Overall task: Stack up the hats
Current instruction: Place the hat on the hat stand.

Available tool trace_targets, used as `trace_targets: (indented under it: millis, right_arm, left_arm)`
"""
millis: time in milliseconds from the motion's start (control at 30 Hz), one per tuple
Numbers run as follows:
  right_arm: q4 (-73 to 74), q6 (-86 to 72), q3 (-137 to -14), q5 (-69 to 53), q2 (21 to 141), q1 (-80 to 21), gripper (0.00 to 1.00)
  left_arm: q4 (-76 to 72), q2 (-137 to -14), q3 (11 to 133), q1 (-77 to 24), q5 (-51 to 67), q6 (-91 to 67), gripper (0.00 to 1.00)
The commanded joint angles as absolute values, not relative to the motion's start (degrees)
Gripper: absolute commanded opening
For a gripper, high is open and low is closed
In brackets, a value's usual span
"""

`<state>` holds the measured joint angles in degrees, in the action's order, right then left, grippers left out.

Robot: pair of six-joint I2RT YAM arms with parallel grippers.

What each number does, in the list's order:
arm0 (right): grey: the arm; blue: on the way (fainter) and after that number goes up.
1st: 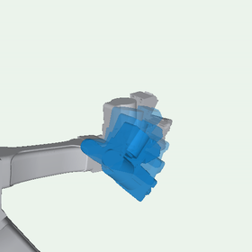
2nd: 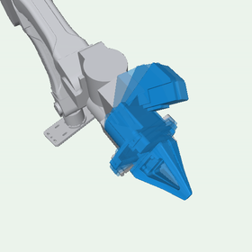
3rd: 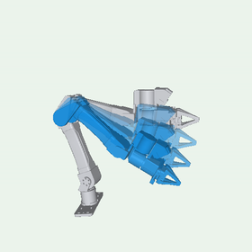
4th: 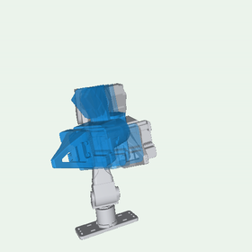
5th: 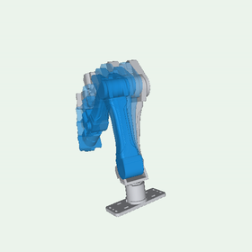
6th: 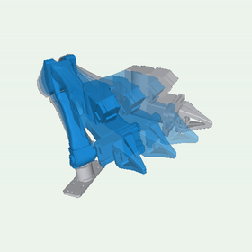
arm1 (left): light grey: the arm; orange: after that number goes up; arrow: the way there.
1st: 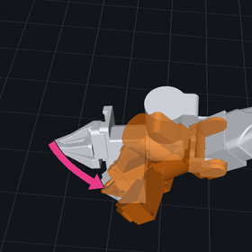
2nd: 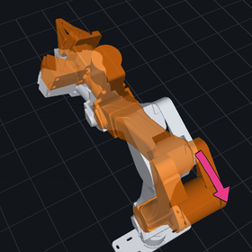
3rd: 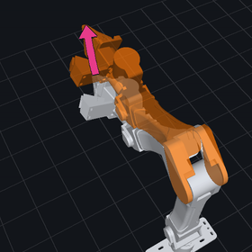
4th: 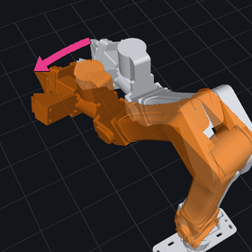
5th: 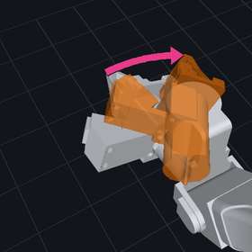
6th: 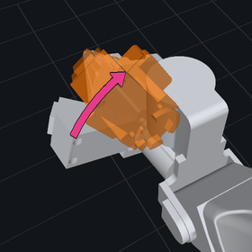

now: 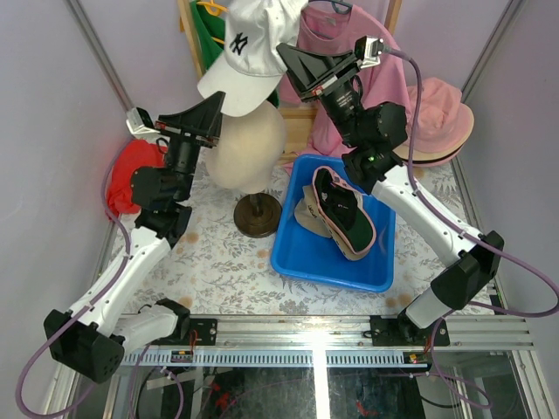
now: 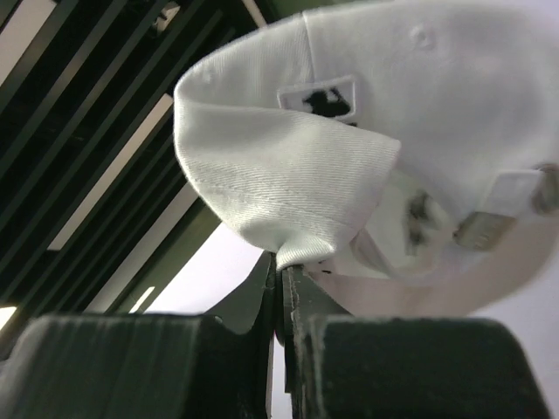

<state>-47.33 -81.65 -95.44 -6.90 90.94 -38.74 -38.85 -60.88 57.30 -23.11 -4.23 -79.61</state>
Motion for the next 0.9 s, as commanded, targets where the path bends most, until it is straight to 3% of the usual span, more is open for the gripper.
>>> trace_targets:
  millis: [0, 367, 800, 867]
  right_arm:
    - [-51.23, -82.98, -94.68, -9.89, 88.85, -37.92, 0.00]
    - [-48.87, -83.81, -86.01, -16.60, 87.16, -32.61, 0.00]
    - [-47.66, -82.94, -71.15, -18.38, 83.08, -32.05, 0.00]
    - [-47.30, -82.49, -69.36, -18.47, 82.30, -31.93, 0.04]
  left_arm:
    - [-45.27, -61.33, 59.80, -21.60, -0.29, -79.01, 0.00]
    - [-35.68, -56.33, 62.89, -17.30, 4.81, -60.38, 0.00]
    - [-17.11, -42.02, 54.44, -17.25, 2.13, -46.89, 0.00]
    - [-15.64, -41.26, 53.55, -17.23, 2.11, -46.51, 0.00]
